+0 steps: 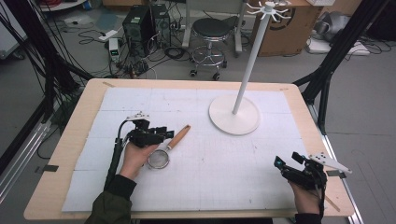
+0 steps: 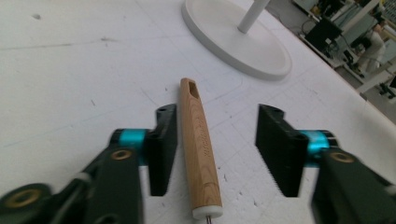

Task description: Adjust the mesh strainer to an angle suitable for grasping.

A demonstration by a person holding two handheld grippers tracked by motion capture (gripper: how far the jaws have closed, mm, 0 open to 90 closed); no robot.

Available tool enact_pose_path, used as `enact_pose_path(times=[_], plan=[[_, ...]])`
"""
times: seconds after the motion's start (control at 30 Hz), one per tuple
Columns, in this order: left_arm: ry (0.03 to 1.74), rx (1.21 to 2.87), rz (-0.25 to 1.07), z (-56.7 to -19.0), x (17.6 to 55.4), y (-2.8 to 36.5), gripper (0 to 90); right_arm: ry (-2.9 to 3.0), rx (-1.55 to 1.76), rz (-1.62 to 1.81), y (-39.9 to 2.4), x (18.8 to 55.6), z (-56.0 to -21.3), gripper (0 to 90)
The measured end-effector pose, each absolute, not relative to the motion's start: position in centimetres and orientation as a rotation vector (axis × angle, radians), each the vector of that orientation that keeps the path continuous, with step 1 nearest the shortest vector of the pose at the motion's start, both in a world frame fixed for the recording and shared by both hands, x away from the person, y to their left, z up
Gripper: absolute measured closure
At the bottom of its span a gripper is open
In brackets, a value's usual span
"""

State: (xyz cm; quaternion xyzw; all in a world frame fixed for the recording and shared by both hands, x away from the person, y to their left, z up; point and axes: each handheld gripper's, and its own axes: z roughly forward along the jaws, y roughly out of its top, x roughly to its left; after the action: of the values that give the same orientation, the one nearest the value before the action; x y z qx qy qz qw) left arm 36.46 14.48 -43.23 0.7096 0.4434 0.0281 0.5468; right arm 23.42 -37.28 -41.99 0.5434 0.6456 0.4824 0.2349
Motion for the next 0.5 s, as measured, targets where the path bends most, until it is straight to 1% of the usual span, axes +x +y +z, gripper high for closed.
enact_pose_path(times=[0.03, 0.1, 0.17, 0.27, 0.5], plan=[[1.050, 1.672, 0.060, -43.2, 36.3, 14.6, 41.2, 1.772, 1.493, 1.325, -37.3, 23.4, -42.0, 18.6], [1.041, 1.672, 0.062, -43.3, 36.1, 14.7, 38.6, 1.772, 1.493, 1.326, -37.3, 23.4, -42.0, 18.6], [1.033, 1.664, 0.063, -43.3, 35.8, 14.7, 33.9, 1.771, 1.495, 1.328, -37.3, 23.4, -42.0, 18.6], [1.018, 1.666, 0.101, -43.2, 35.4, 14.6, 25.9, 1.771, 1.491, 1.331, -37.3, 23.5, -42.0, 18.6], [1.027, 1.616, 0.084, -43.5, 35.0, 15.2, 23.2, 1.781, 1.485, 1.332, -37.2, 23.6, -42.0, 18.6]])
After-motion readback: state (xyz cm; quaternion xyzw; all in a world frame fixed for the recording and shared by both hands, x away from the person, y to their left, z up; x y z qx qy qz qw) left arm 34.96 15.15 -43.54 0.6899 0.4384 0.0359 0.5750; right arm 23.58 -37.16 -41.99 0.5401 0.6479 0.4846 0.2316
